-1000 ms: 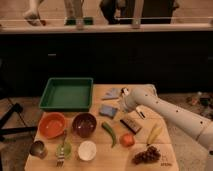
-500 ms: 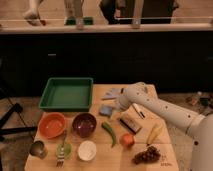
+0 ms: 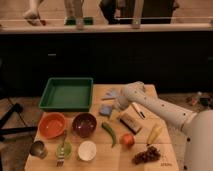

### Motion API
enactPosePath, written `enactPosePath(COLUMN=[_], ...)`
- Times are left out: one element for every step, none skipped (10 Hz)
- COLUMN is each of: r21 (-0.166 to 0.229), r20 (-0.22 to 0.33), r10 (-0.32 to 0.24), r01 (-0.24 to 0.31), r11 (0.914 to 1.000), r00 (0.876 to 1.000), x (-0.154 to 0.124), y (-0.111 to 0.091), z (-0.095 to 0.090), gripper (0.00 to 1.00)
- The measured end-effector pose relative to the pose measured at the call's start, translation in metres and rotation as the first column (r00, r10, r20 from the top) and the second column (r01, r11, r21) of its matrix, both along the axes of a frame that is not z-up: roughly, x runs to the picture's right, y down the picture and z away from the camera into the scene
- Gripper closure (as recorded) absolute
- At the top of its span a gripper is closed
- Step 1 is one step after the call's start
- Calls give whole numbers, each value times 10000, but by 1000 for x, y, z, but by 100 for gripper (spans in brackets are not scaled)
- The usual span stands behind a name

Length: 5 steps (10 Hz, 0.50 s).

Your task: Wipe purple bowl with sponge

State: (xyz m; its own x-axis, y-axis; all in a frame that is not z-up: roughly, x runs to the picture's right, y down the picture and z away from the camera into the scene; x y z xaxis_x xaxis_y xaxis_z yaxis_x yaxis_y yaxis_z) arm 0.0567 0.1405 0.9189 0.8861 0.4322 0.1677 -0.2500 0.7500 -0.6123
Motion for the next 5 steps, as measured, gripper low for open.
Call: enactPosePath(r21=[-21,-53,-102,-158,-220], r20=[6,9,-11,-39,-72], r10=[-26,-85,-142,-205,-266], r01=[26,85,142,204,264], r11=[10000,9999,9998,9997,9994], r00=[10000,10000,9999,9998,9996], x=[-1,-2,-2,-2,-3], y=[0,1,2,2,2], z=[1,2,2,3,3], gripper=[30,39,51,60,70])
